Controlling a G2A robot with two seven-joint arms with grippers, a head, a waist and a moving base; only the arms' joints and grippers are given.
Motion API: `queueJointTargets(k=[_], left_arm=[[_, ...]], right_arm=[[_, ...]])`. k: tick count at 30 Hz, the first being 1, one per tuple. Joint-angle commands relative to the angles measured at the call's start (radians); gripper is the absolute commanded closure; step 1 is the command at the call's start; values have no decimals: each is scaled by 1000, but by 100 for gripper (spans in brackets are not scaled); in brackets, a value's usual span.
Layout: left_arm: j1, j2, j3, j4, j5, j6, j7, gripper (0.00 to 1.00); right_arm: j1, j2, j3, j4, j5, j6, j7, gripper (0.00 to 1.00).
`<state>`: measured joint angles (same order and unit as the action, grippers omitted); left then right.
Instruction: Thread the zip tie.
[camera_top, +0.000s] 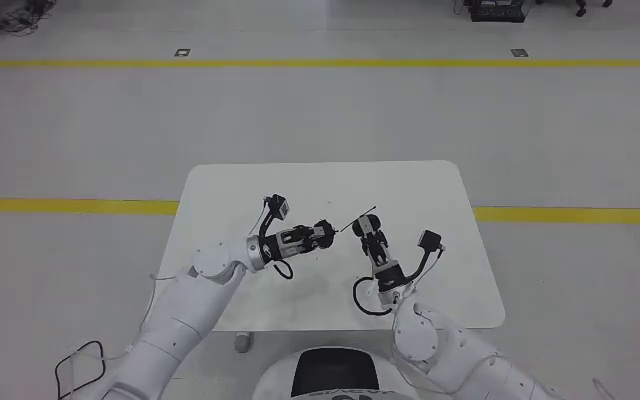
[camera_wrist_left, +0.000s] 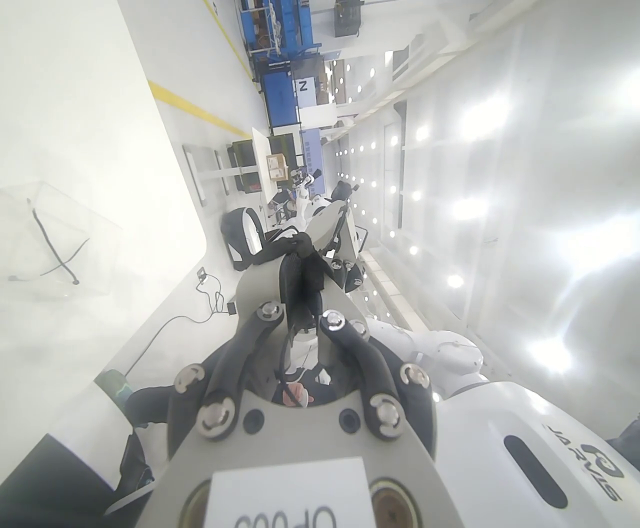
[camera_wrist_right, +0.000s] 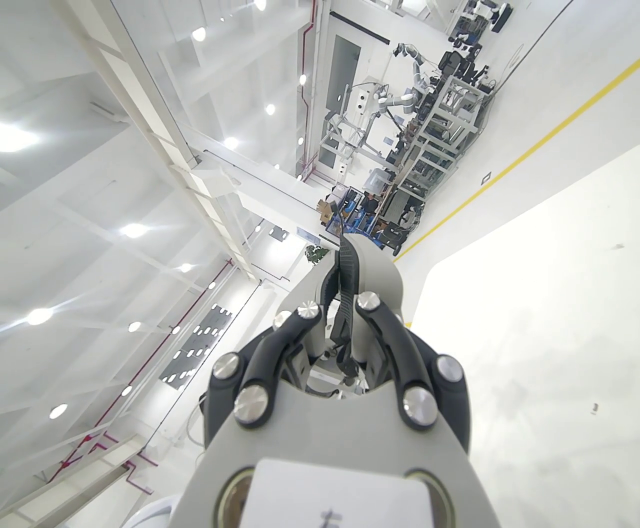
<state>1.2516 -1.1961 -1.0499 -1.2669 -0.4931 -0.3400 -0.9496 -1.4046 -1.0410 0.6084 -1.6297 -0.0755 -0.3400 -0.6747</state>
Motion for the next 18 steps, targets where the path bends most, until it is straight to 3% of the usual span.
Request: queueJointTargets(k=[1, 18], left_arm=[[0, 0, 0, 0, 0, 0, 0, 100], [0, 0, 0, 0, 0, 0, 0, 100]], right_arm=[[-3, -6, 6, 2, -2, 0, 6, 100], [-34, -51, 55, 21, -35, 0, 40, 100]])
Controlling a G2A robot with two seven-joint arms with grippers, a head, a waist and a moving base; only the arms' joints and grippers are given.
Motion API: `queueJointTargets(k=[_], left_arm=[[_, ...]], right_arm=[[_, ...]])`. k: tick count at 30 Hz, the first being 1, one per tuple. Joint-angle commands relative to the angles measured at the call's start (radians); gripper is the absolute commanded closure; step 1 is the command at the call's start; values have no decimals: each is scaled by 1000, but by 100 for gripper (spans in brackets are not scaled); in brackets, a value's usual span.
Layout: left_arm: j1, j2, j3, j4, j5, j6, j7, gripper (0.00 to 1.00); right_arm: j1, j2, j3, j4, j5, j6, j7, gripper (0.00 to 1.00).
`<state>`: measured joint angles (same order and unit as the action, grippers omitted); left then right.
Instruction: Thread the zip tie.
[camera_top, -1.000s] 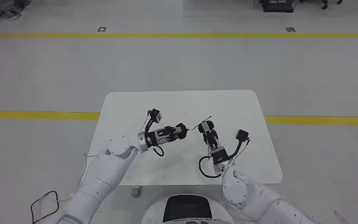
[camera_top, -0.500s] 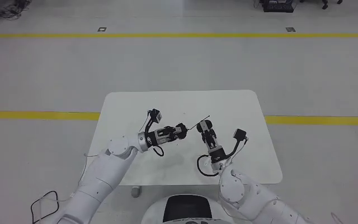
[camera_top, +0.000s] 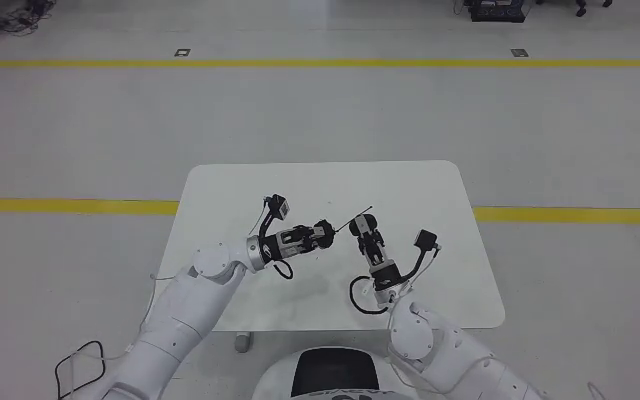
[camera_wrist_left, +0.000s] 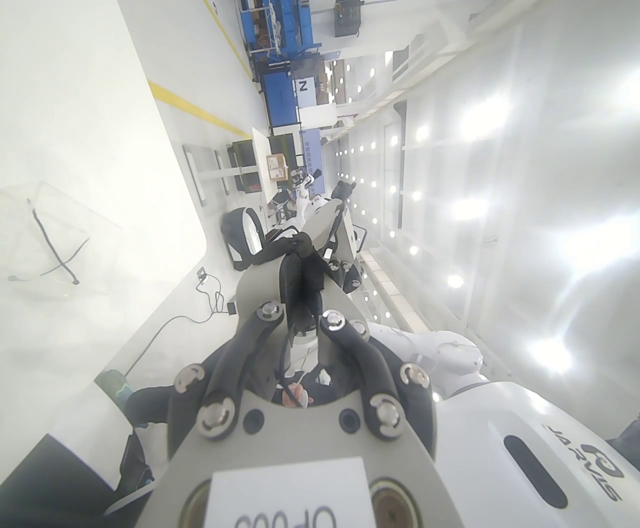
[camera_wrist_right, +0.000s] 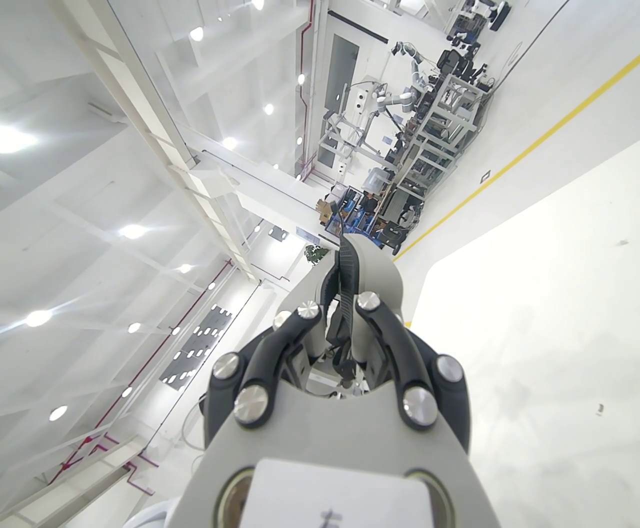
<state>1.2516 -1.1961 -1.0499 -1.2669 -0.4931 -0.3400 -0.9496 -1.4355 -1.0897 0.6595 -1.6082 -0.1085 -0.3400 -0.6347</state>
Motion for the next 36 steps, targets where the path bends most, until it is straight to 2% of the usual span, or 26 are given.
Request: queueJointTargets(k=[1, 9, 36], left_arm=[[0, 0, 0, 0, 0, 0, 0, 100], [0, 0, 0, 0, 0, 0, 0, 100], [0, 0, 0, 0, 0, 0, 0, 100]], right_arm=[[-5, -4, 6, -4, -3, 0, 0, 100], [-30, -13, 33, -19, -24, 0, 10, 100], [-65, -45, 94, 5, -52, 0, 68, 100]])
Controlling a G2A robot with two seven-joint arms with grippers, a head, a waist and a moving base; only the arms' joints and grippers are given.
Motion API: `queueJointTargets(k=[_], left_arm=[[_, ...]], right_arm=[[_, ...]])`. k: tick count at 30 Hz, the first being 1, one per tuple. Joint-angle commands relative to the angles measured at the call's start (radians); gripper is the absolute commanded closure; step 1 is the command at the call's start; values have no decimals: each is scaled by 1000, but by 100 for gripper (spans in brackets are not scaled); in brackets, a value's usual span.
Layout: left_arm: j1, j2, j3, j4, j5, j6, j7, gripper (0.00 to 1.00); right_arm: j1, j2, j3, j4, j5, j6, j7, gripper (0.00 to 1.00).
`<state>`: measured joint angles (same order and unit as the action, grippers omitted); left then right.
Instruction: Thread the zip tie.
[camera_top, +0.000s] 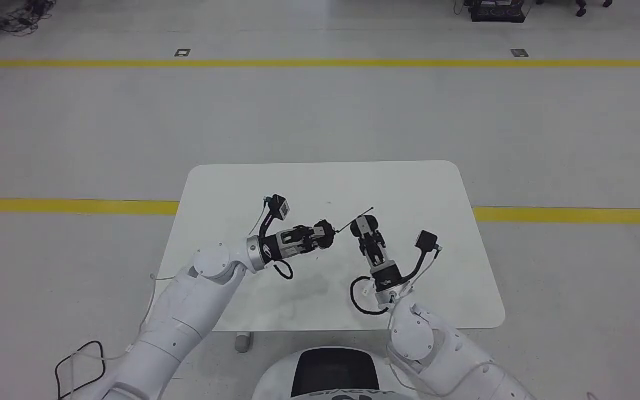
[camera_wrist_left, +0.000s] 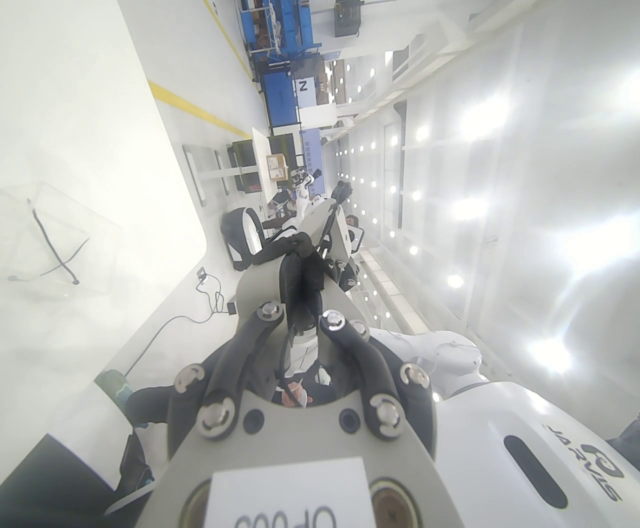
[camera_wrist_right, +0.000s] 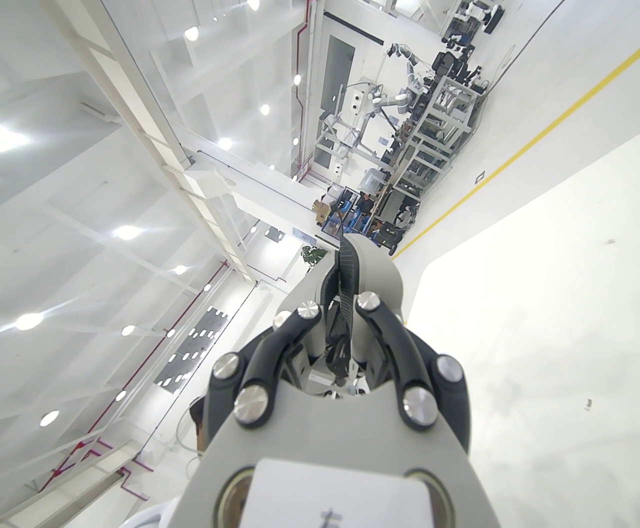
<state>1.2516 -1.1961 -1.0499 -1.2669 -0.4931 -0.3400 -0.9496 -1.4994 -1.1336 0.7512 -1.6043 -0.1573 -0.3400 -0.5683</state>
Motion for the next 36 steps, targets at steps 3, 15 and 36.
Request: queueJointTargets(k=[3, 15, 36], left_arm=[[0, 0, 0, 0, 0, 0, 0, 100], [0, 0, 0, 0, 0, 0, 0, 100], [0, 0, 0, 0, 0, 0, 0, 100]], right_arm=[[-4, -4, 7, 6, -16, 0, 6, 100], [-23, -10, 25, -28, -32, 0, 8, 100], [-32, -16, 40, -18, -37, 0, 25, 100]])
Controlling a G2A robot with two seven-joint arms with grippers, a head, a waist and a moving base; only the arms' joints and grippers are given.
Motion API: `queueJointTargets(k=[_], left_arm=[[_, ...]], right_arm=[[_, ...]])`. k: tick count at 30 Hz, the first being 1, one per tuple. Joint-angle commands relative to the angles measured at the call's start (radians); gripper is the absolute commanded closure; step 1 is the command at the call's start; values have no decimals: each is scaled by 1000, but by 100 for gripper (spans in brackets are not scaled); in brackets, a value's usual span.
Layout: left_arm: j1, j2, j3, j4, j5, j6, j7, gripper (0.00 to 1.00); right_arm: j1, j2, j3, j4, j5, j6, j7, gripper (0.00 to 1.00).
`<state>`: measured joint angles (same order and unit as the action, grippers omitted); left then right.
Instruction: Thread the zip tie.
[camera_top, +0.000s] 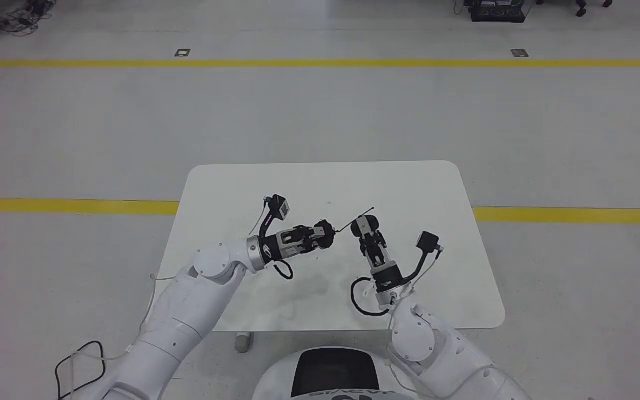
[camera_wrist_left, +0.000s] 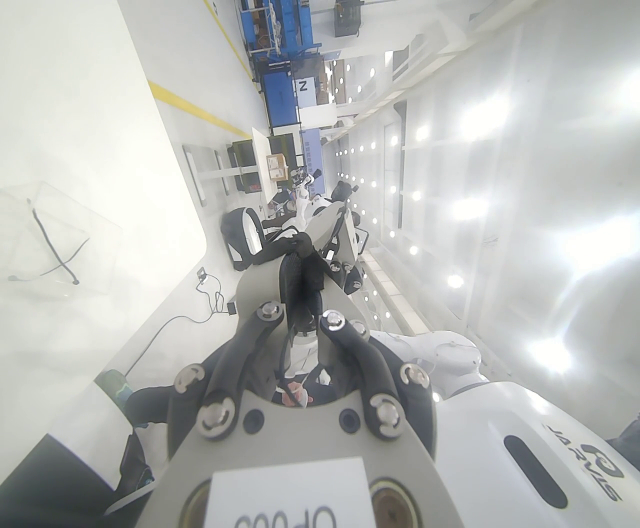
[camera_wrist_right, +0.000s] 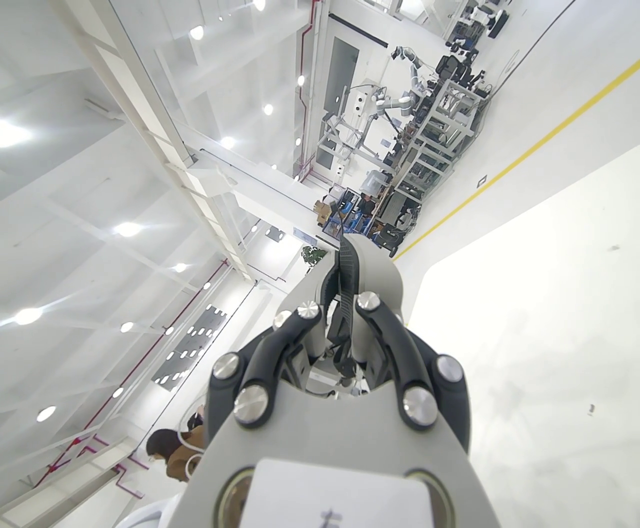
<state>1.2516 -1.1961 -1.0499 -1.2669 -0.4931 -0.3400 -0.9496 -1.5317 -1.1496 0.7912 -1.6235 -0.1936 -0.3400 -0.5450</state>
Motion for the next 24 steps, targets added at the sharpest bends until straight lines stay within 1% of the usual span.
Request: queueJointTargets(k=[1, 14, 24], left_arm=[[0, 0, 0, 0, 0, 0, 0, 100], [0, 0, 0, 0, 0, 0, 0, 100], [0, 0, 0, 0, 0, 0, 0, 100]], right_arm=[[0, -1, 1, 3, 0, 0, 2, 100], [-5, -5, 6, -10, -9, 0, -1, 100], [-1, -8, 7, 1, -6, 0, 8, 100]])
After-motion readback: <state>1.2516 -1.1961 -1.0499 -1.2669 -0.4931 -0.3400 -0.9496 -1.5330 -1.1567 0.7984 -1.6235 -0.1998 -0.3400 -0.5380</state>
